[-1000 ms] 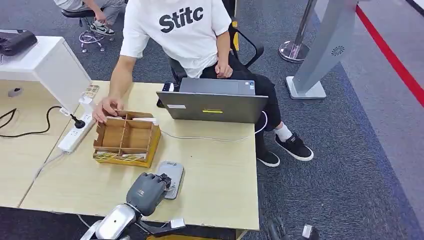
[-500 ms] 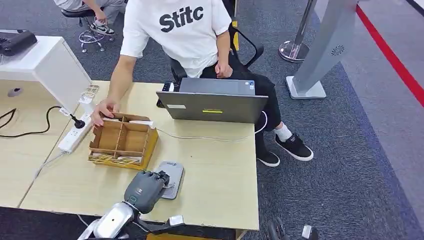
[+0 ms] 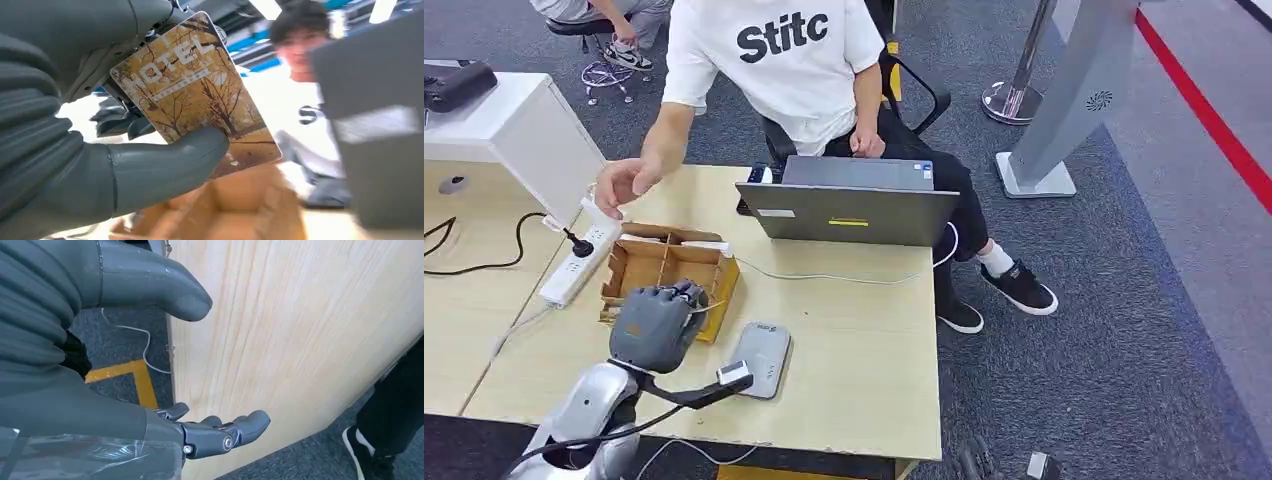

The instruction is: Pass the card to the sensor for recognition and then transmit it.

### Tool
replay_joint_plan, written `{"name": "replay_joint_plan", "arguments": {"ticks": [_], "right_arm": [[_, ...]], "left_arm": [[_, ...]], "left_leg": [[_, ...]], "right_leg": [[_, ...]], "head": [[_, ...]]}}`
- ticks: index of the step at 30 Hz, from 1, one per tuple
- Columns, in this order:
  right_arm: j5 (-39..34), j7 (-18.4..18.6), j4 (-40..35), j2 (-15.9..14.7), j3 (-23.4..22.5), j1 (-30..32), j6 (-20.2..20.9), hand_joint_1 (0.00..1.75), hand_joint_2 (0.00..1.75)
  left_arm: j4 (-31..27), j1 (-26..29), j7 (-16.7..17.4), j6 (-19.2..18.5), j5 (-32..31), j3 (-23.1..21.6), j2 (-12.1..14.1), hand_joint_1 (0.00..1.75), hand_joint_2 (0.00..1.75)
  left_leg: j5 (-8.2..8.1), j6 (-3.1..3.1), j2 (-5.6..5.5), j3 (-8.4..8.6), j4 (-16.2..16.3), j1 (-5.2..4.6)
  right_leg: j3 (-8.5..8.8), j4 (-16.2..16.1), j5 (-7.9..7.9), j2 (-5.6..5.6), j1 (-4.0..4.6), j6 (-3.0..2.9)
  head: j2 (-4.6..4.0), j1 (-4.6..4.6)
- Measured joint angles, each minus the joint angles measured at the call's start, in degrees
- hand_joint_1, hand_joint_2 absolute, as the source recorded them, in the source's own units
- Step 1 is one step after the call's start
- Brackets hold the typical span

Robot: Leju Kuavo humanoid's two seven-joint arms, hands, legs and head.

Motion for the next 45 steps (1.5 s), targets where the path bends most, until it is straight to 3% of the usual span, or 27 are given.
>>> {"name": "replay_joint_plan", "arguments": {"ticks": [5, 15, 16, 17, 18, 37, 45], "right_arm": [[-0.50, 0.02, 0.13, -0.02, 0.00, 0.03, 0.02, 0.00, 1.75], [-0.94, 0.09, 0.13, -0.07, -0.02, 0.06, 0.00, 0.00, 1.75], [-0.96, 0.09, 0.13, -0.09, -0.02, 0.06, 0.00, 0.00, 1.75], [-0.98, 0.09, 0.13, -0.09, -0.02, 0.06, 0.00, 0.00, 1.75], [-1.03, 0.11, 0.13, -0.09, -0.02, 0.06, 0.02, 0.00, 1.75], [-1.57, 0.28, 0.20, -0.15, -0.02, 0.07, 0.00, 0.00, 1.75], [-1.90, 0.26, 0.20, -0.17, -0.02, 0.07, 0.11, 0.00, 1.75]], "left_arm": [[-1.29, 0.43, -0.04, 0.68, 0.65, 3.89, 0.61, 1.75, 1.75], [-1.57, 1.20, -0.55, 2.69, 0.57, 7.36, 0.89, 1.75, 1.75], [-1.59, 1.20, -0.55, 2.80, 0.57, 7.49, 0.89, 1.20, 1.75], [-1.59, 1.19, -0.55, 2.89, 0.57, 7.62, 0.89, 0.05, 1.75], [-1.59, 1.19, -0.55, 3.02, 0.57, 7.84, 0.89, 0.00, 1.75], [-2.32, 1.94, -1.25, 4.44, 0.15, 8.72, 0.87, 0.00, 1.75], [-2.42, 3.22, -3.89, 1.33, 0.48, 7.67, 0.83, 0.00, 1.75]], "left_leg": [[0.00, 0.00, -0.01, -0.01, -0.01, 0.00], [0.00, 0.00, -0.01, -0.01, 0.00, -0.01], [0.00, 0.00, -0.01, -0.01, 0.00, -0.01], [0.00, 0.00, -0.01, -0.01, 0.00, -0.01], [0.00, 0.00, -0.01, -0.01, 0.00, -0.01], [0.00, 0.00, -0.01, -0.01, 0.00, -0.01], [0.00, 0.00, -0.01, -0.01, 0.00, -0.01]], "right_leg": [[0.00, 0.01, 0.00, 0.00, 0.00, 0.00], [0.00, 0.00, 0.00, 0.00, 0.00, 0.00], [0.00, 0.00, 0.00, -0.01, 0.00, 0.00], [0.00, 0.00, 0.00, -0.01, 0.00, 0.00], [0.00, 0.01, 0.00, 0.00, 0.00, 0.00], [0.00, 0.00, 0.00, -0.01, 0.00, 0.00], [-0.02, 0.00, 0.00, 0.00, 0.00, 0.00]], "head": [[0.00, 0.00], [0.02, 0.00], [0.02, 0.00], [0.00, 0.00], [0.02, 0.00], [0.02, 0.00], [0.02, 0.00]]}}
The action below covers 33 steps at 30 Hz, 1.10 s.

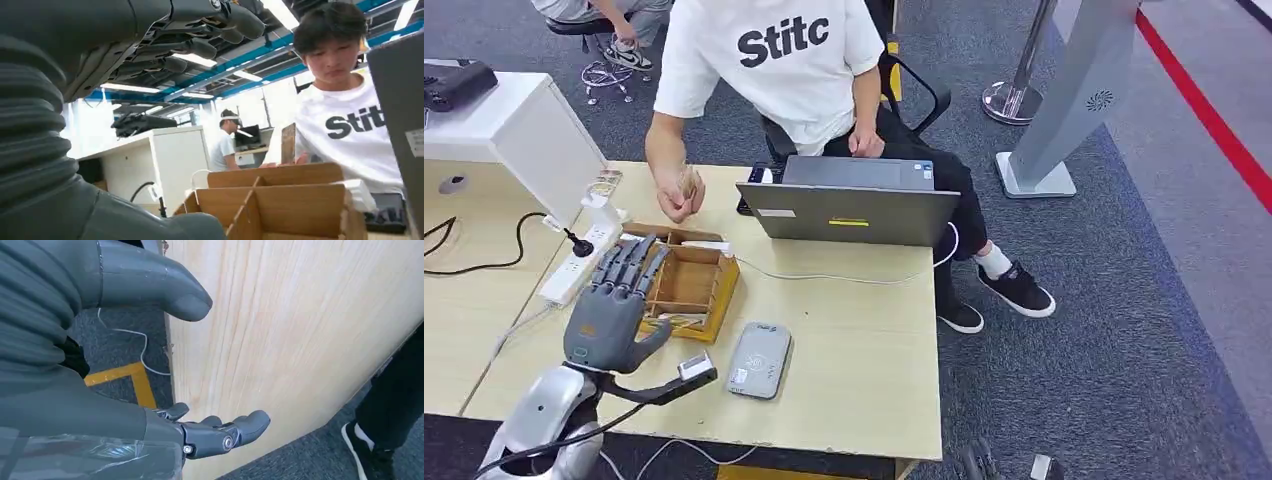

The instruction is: Pass the card to the sensor for recognition and then transmit it.

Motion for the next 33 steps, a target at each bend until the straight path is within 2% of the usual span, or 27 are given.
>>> {"name": "replay_joint_plan", "arguments": {"ticks": [14, 19, 27, 33], "right_arm": [[-0.31, 0.18, 0.00, 0.00, 0.11, -0.03, 0.09, 0.00, 1.75], [-0.31, 0.53, 0.00, 0.00, 0.31, -0.06, 0.17, 0.00, 1.75], [-0.22, 0.94, 0.02, 0.00, 0.74, -0.09, 0.20, 0.00, 1.75], [-0.22, 1.09, 0.15, 0.00, 1.46, -0.14, 0.39, 0.00, 1.75]], "left_arm": [[1.97, 0.66, 0.94, -2.08, -2.49, -2.89, -0.22, 0.00, 1.75], [4.15, 0.64, 2.84, -2.60, -6.63, -3.45, -0.17, 0.00, 1.75], [7.24, 0.08, 4.87, -3.34, -10.56, -3.72, 0.85, 0.00, 1.75], [9.68, -1.12, 5.22, -3.74, -11.04, -3.72, 1.73, 0.00, 1.75]], "left_leg": [[0.00, 0.00, 0.00, 0.00, 0.00, 0.00], [0.00, 0.00, 0.01, 0.00, 0.00, 0.00], [0.00, 0.00, 0.01, 0.00, 0.00, 0.00], [0.00, 0.00, 0.01, 0.00, 0.00, 0.00]], "right_leg": [[0.00, 0.00, 0.00, 0.00, 0.00, 0.00], [-0.01, 0.00, 0.00, 0.01, 0.00, 0.00], [-0.01, 0.00, 0.00, 0.00, 0.00, 0.00], [0.00, 0.00, 0.00, 0.00, 0.00, 0.00]], "head": [[-0.02, 0.00], [-0.02, 0.00], [0.00, 0.00], [-0.02, 0.00]]}}
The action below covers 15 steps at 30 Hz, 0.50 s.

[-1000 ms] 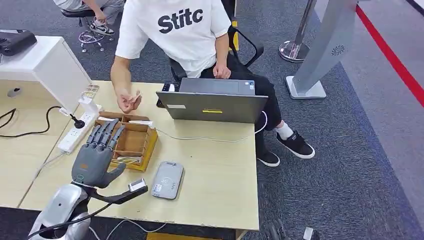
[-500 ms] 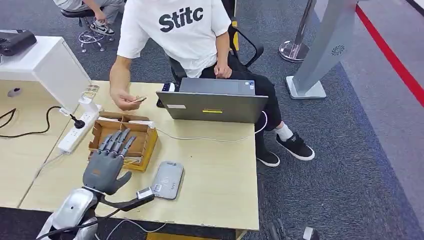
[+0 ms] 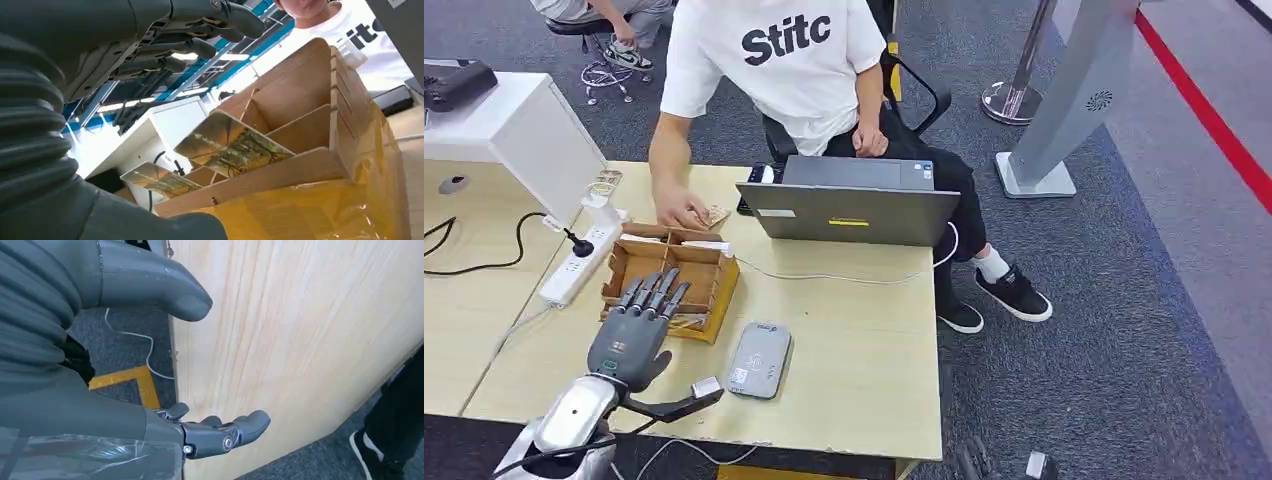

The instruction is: Pass the card to the sensor for recognition and then transmit it.

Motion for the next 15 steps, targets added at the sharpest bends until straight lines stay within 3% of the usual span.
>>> {"name": "replay_joint_plan", "arguments": {"ticks": [15], "right_arm": [[-0.26, 0.61, 0.42, 0.00, 0.37, -0.04, 0.35, 0.00, 1.75]], "left_arm": [[3.45, -2.55, 0.11, 0.22, -1.25, -0.04, 0.31, 0.00, 1.75]], "left_leg": [[0.00, 0.00, 0.00, 0.00, 0.00, 0.00]], "right_leg": [[0.00, 0.00, 0.00, 0.00, 0.00, 0.00]], "head": [[0.02, 0.00]]}}
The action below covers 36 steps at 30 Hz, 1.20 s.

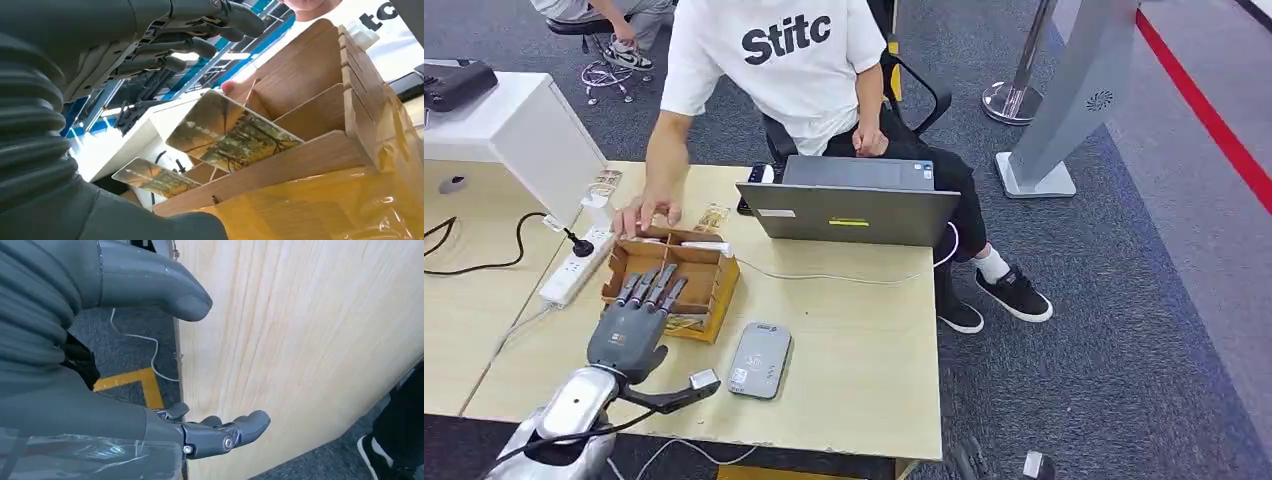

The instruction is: Pass the card to the sensor for recognition and then transmit it.

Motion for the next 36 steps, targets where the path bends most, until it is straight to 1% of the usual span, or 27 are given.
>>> {"name": "replay_joint_plan", "arguments": {"ticks": [1, 2, 3, 9, 20, 22, 24, 26, 29, 33, 36], "right_arm": [[0.00, 0.00, 0.00, 0.00, 0.02, 0.00, 0.00, 0.00, 1.75], [0.00, 0.00, 0.00, 0.00, 0.04, 0.00, 0.00, 0.00, 1.75], [0.00, -0.02, 0.00, 0.00, 0.11, 0.00, 0.00, 0.00, 1.75], [-0.20, -0.04, 0.24, 0.00, 0.52, 0.00, -0.02, 0.00, 1.75], [-0.35, -0.04, 0.39, 0.00, 0.92, 0.00, -0.04, 0.00, 1.75], [-0.48, -0.02, 0.39, 0.00, 0.92, 0.01, -0.04, 0.00, 1.75], [-0.61, -0.11, 0.39, 0.00, 0.92, 0.01, -0.07, 0.00, 1.75], [-1.03, -0.39, 0.42, 0.00, 0.92, 0.06, -0.15, 0.00, 1.75], [-1.22, -0.70, 0.42, -0.02, 0.92, 0.10, -0.15, 0.00, 1.75], [-1.42, -0.79, 0.44, -0.09, 0.92, 0.23, -0.15, 0.00, 1.75], [-1.53, -0.81, 0.44, -0.13, 0.92, 0.25, -0.13, 0.00, 1.75]], "left_arm": [[0.15, -0.11, 0.00, 0.02, -0.02, -0.02, 0.00, 0.00, 1.75], [0.33, -0.19, 0.00, 0.15, -0.02, -0.02, 0.00, 0.99, 1.75], [0.46, -0.23, 0.00, 0.33, -0.02, -0.02, 0.00, 1.75, 1.75], [0.76, -0.46, -0.09, 0.87, 1.22, -0.09, -0.13, 1.75, 1.75], [0.76, -0.52, -0.13, 1.20, 1.49, -0.11, -0.20, 1.75, 1.75], [0.76, -0.57, -0.13, 2.04, 1.88, -0.11, -0.20, 1.75, 1.75], [0.51, -0.71, -0.13, 4.10, 2.97, -0.07, -0.17, 1.75, 1.75], [-1.52, -0.76, -0.70, 5.88, 6.04, 0.26, -0.13, 1.75, 1.75], [-6.02, -1.72, -1.33, 5.62, 10.10, 1.03, -0.15, 1.75, 1.75], [-11.67, -3.20, -1.94, 5.10, 11.74, 1.77, -0.15, 1.75, 1.75], [-14.01, -3.90, -2.03, 4.55, 11.80, 1.77, -0.15, 1.75, 1.75]], "left_leg": [[0.00, 0.00, 0.00, 0.00, 0.00, 0.00], [0.00, 0.00, 0.00, 0.00, 0.00, 0.00], [0.00, 0.00, 0.00, 0.00, 0.00, 0.00], [0.00, 0.00, 0.00, 0.00, 0.00, 0.00], [0.00, 0.00, 0.00, 0.00, 0.00, 0.00], [0.00, 0.00, 0.00, 0.00, 0.00, 0.00], [0.00, 0.00, 0.00, 0.00, 0.00, 0.00], [0.00, 0.00, 0.00, 0.00, 0.00, 0.01], [0.01, 0.00, -0.02, -0.01, 0.00, 0.01], [0.01, 0.00, 0.00, 0.00, 0.00, 0.00], [0.01, 0.00, 0.00, 0.00, 0.00, 0.00]], "right_leg": [[0.00, 0.00, 0.00, 0.00, 0.00, 0.00], [0.00, 0.00, 0.00, 0.00, 0.00, 0.00], [0.00, 0.00, 0.00, 0.00, 0.00, 0.00], [0.00, 0.00, 0.00, 0.00, 0.00, 0.00], [0.00, 0.00, 0.00, 0.00, 0.00, 0.00], [0.00, 0.00, 0.00, 0.00, 0.00, 0.00], [0.00, 0.00, 0.00, 0.00, 0.00, 0.00], [-0.01, 0.00, 0.00, 0.00, 0.00, 0.00], [0.00, 0.00, 0.00, -0.01, 0.01, 0.00], [0.00, 0.00, 0.01, 0.01, 0.00, 0.00], [0.00, 0.00, 0.01, 0.00, 0.00, 0.00]], "head": [[0.00, 0.00], [-0.02, 0.02], [-0.02, 0.00], [-0.02, 0.02], [0.00, 0.02], [0.00, 0.00], [-0.02, 0.00], [-0.02, 0.02], [0.00, 0.00], [0.00, 0.02], [0.00, 0.02]]}}
